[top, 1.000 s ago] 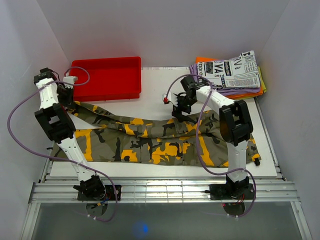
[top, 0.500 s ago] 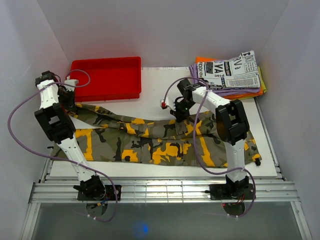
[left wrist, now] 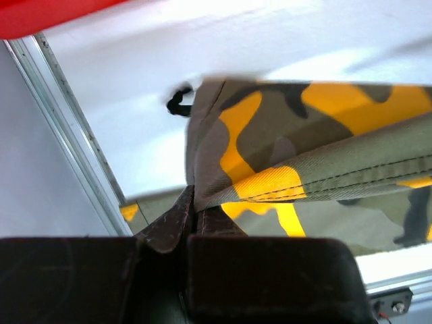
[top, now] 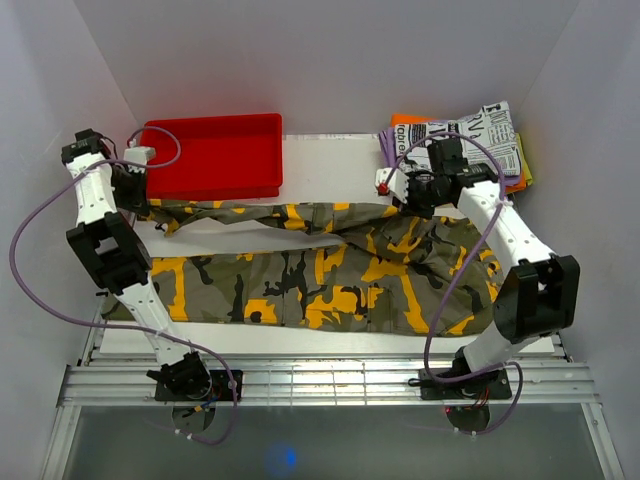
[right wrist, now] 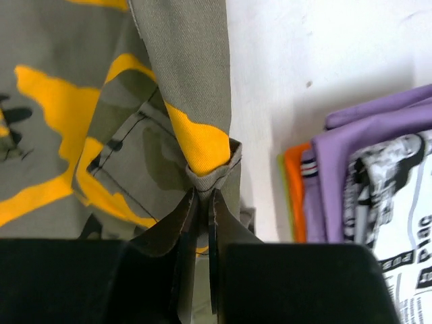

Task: Fold and stack the trousers
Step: Flatten the trousers out

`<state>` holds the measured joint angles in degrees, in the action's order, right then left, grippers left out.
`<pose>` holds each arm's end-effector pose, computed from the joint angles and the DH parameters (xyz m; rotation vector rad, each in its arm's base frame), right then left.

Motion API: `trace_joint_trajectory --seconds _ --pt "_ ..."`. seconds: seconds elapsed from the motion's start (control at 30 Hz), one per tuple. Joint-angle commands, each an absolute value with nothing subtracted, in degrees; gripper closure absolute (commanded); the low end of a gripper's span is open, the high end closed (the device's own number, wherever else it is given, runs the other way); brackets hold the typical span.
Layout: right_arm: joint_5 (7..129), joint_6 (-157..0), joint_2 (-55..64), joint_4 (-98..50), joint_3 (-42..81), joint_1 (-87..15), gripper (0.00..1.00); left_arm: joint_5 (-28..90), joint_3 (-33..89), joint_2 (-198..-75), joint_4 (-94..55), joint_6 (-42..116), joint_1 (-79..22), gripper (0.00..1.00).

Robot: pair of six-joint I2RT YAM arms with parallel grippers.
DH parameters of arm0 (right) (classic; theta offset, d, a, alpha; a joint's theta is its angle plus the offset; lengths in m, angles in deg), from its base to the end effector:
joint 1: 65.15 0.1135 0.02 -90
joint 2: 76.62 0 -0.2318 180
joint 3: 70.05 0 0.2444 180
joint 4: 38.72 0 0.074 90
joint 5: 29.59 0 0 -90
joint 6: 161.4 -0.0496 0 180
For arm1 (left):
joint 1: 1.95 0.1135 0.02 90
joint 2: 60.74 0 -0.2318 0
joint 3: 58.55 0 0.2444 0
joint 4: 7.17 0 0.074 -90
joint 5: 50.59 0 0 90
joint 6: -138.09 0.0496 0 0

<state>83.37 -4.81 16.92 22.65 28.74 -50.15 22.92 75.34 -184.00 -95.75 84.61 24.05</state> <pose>0.3277 0.1078 0.2679 -1.7086 1.7487 0.1228 0.3771 0.1683 0.2335 0.3001 2.7918 -0.1940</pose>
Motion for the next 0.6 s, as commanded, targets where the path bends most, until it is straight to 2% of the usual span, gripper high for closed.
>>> trace_joint_trajectory --seconds 0.0,0.1,0.2,0.3,0.4,0.43,0.5,0.53,0.57 --pt "79.1 -0.4 12.4 22.2 20.6 -52.0 0.92 22.7 74.9 -174.2 -98.4 88.4 24.5 1.00" --pt "79.4 1.8 7.1 21.0 14.7 -53.2 0.92 22.7 71.6 -169.7 -101.7 91.4 24.6 1.00" --pt "79.6 5.8 0.9 20.4 8.1 -54.6 0.92 23.3 63.3 -165.1 -101.8 96.8 24.6 1.00" --pt "79.3 8.2 -3.8 17.9 2.3 -54.9 0.92 20.5 59.8 -165.5 -101.7 96.6 24.5 0.99" --pt "79.6 8.0 -4.6 17.0 1.2 -54.9 0.92 16.4 62.1 -173.2 -97.8 90.8 24.5 0.67" --pt "79.7 7.9 -3.6 17.3 1.8 -54.9 0.92 15.5 63.7 -175.4 -96.6 89.0 24.4 0.50" --pt "80.0 6.3 -2.0 18.5 3.7 -54.9 0.92 14.7 71.3 -181.4 -93.6 84.0 24.4 0.40" --pt "80.2 5.9 0.0 19.3 6.0 -54.8 0.92 13.4 74.6 -183.3 -93.3 81.4 24.4 0.38" --pt "80.4 5.4 1.1 20.1 7.3 -54.8 0.92 13.0 77.9 -186.0 -93.6 80.6 24.4 0.26"
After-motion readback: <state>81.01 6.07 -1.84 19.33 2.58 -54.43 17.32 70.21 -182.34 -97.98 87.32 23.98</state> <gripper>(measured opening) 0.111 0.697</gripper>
